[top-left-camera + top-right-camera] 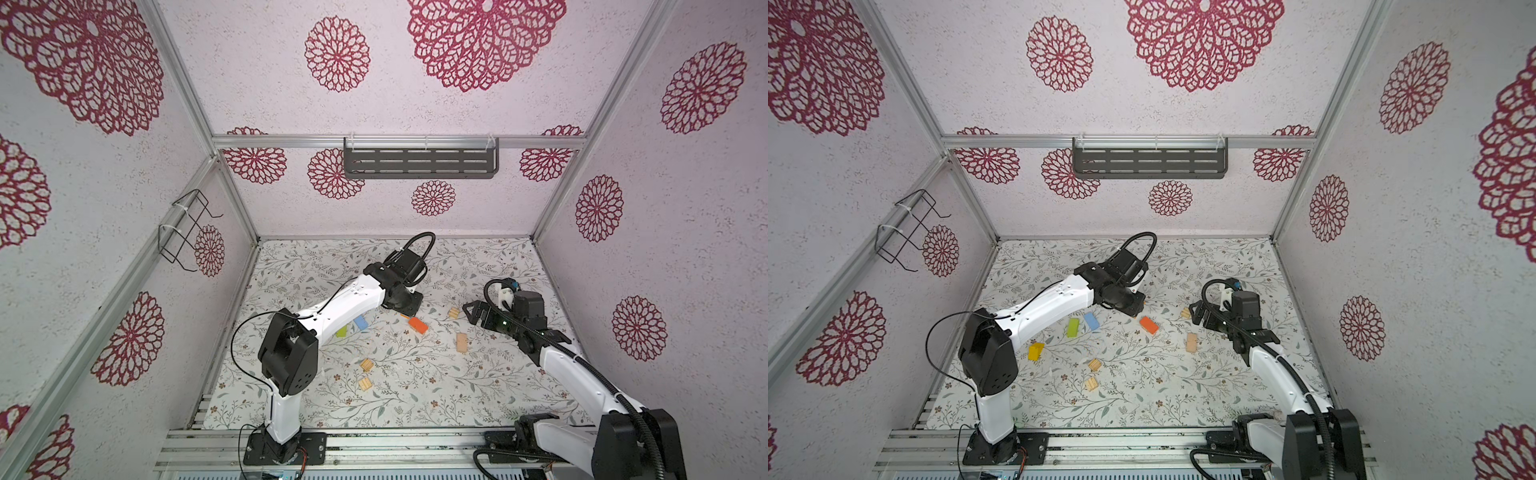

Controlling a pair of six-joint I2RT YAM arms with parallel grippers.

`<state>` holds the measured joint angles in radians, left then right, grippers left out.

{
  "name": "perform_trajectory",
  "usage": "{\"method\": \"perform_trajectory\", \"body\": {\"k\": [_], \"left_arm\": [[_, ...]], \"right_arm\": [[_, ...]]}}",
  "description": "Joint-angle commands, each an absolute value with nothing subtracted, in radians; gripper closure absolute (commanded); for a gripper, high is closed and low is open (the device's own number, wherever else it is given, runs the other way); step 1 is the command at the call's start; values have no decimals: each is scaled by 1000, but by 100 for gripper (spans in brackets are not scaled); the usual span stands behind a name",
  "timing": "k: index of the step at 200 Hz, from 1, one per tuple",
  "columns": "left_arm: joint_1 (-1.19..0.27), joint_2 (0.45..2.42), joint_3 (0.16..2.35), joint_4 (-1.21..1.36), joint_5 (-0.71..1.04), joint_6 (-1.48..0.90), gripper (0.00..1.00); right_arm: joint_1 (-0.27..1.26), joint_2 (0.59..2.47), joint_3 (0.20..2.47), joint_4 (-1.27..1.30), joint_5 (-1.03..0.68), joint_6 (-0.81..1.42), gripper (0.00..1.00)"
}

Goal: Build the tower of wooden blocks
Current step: 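Carry the orange block over the red block with the left gripper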

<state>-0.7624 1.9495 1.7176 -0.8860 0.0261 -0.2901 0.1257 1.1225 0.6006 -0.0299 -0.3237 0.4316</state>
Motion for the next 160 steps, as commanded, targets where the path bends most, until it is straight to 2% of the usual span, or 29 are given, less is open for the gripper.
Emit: {"method": "perform_trajectory", "body": {"k": [1,69,160], "left_arm": [[-770,2013,1778,-904,52,-179,74],[-780,2181,1959,-967,56,-43,74],[-806,2214,1928,-945,94,-54,73]], "right_arm": [[113,1101,600,20,-361,450,1],[112,1133,586,55,-374,457,1],[111,1159,581,81,-368,468,1]]}}
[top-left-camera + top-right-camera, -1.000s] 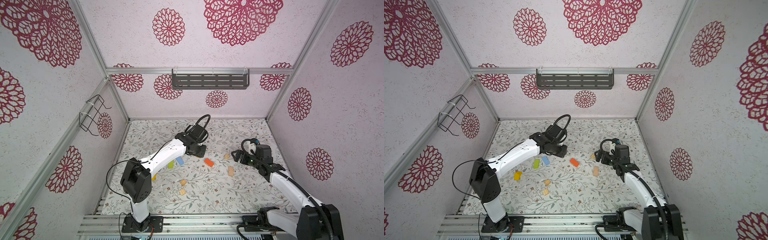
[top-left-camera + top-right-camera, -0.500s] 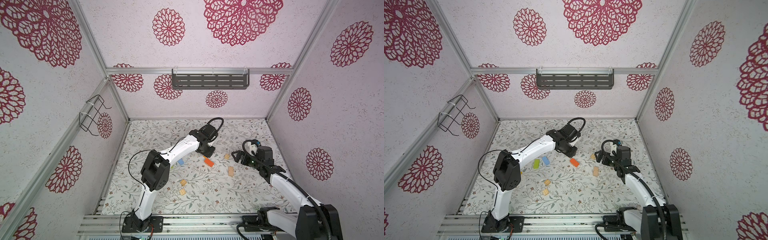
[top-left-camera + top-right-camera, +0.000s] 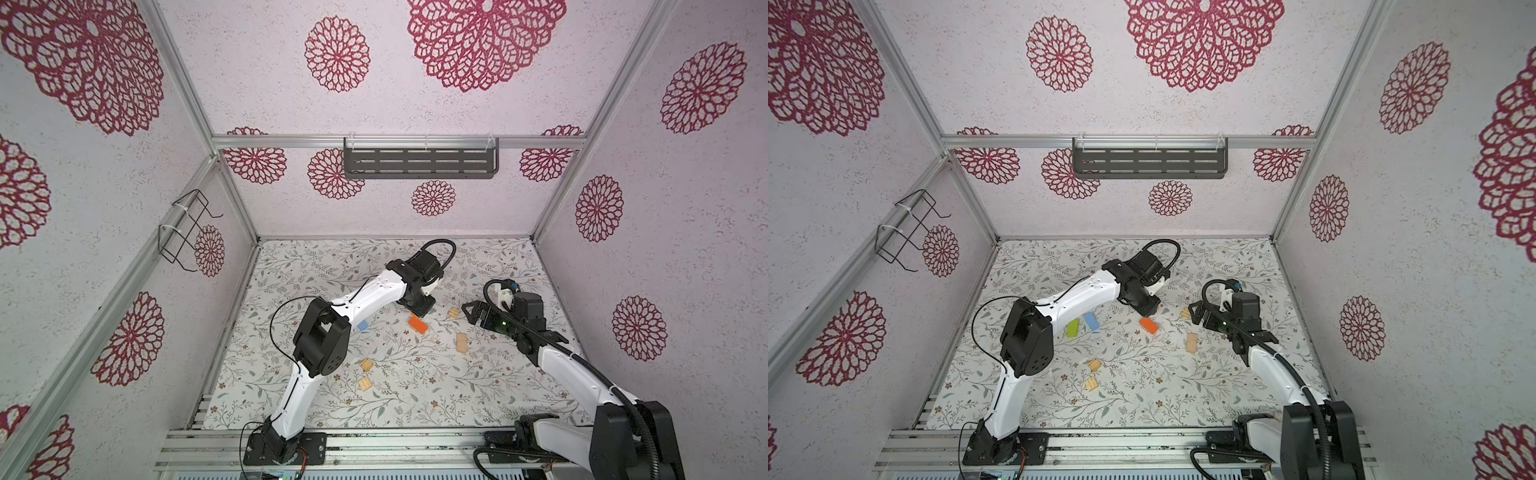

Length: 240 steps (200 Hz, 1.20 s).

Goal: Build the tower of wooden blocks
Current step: 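Carry the orange block over the red block with the left gripper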

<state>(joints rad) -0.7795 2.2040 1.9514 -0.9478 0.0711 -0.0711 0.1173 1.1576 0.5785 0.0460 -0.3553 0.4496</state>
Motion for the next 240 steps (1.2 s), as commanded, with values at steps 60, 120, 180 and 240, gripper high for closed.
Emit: {"method": "perform_trajectory", "body": {"k": [60,120,180,240], "left_arm": [[-826,2189,1860,-904,104,-110,73],[-829,2195,1848,-909,75,-113,73],[-821,2199,1854,-906,60,-97,73],[-812,2206,1856,-902,61,-93,73]], "right_arm": [[112,1174,579,92,-372,474,1],[112,1169,574,87,-371,472,1],[112,1171,569,94,-371,472,1],[112,1177,567,97,-373,472,1]]}}
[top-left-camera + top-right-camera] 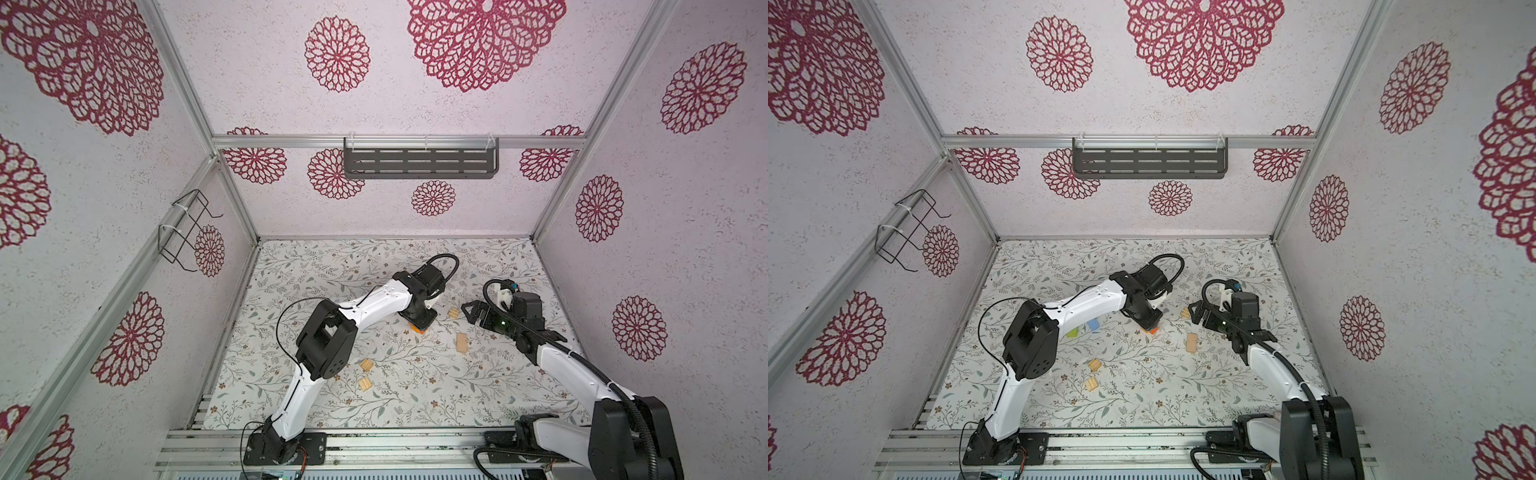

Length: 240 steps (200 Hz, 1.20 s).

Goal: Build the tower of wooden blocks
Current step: 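Carry the orange block over the red block with the left gripper, then lower the orange block onto the red block with the left gripper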

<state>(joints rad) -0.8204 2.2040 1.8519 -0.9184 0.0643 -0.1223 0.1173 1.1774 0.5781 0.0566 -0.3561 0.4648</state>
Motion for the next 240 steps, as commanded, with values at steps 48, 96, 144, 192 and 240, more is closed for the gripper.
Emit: {"method": "perform_trajectory", "body": {"k": [48,96,144,192,240], "left_arm": [[-800,2209,1859,-901,66,-86,73],[-799,2219,1859,-905,68,-86,73],[-799,2232,1859,-899,69,-94,72],[-794,2230,1852,-895,62,-94,71],[-790,2234,1852,-891,59,-87,71]], "right_arm": [[111,1184,568,104,-376,474,1],[112,1191,567,106,-376,476,1],[112,1193,566,108,-376,477,1],[112,1193,566,111,-383,477,1],[112,1198,565,115,-383,478,1]]}}
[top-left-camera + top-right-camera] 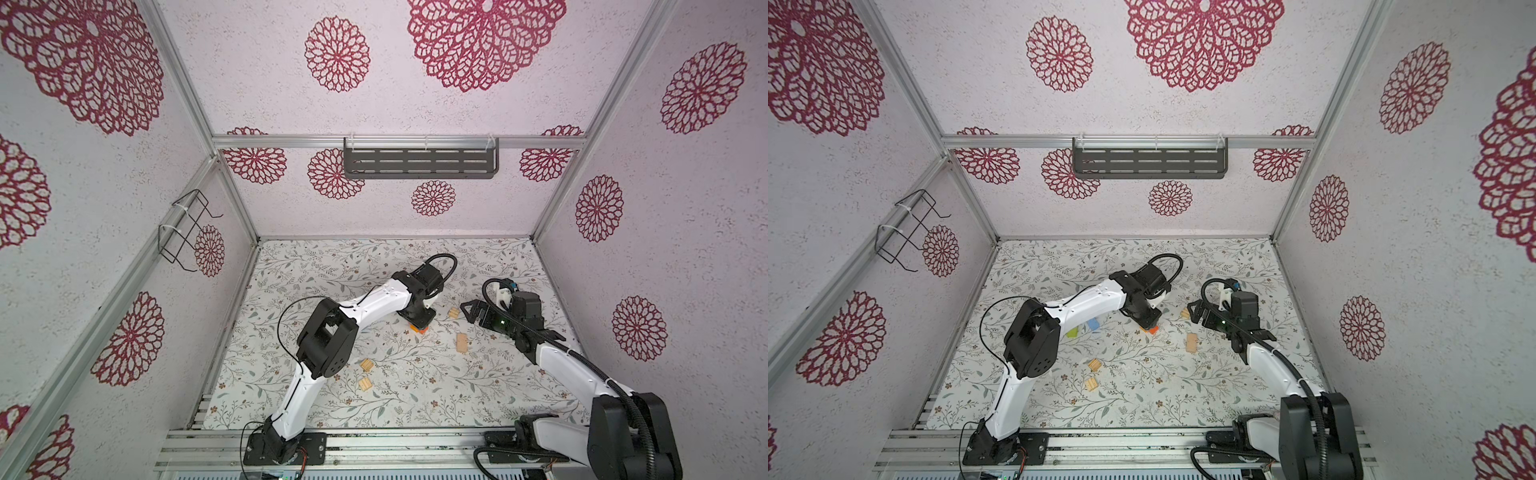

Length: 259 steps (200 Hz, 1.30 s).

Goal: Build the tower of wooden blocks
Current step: 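Lower the orange block onto the red block with the left gripper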

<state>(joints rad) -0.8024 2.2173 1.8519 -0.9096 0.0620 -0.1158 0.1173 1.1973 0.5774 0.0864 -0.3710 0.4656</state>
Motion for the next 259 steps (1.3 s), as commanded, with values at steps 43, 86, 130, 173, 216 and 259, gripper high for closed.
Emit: {"method": "perform_trajectory", "body": {"k": [43,86,130,173,216,259], "left_arm": [[-786,2233,1851,-891,61,-87,71],[-786,2238,1850,-887,78,-94,69],[-786,2245,1843,-885,78,-98,68],[-785,2244,1843,-883,69,-94,62],[-785,2240,1844,-885,63,-90,56],[-782,2231,1846,-888,54,-87,52]], "right_arm": [[112,1206,566,121,-387,480,1],[113,1208,566,120,-387,480,1],[112,1210,566,120,-386,479,1],[111,1206,565,118,-388,477,1],[112,1199,563,118,-388,477,1],[112,1198,563,117,-387,476,1]]}}
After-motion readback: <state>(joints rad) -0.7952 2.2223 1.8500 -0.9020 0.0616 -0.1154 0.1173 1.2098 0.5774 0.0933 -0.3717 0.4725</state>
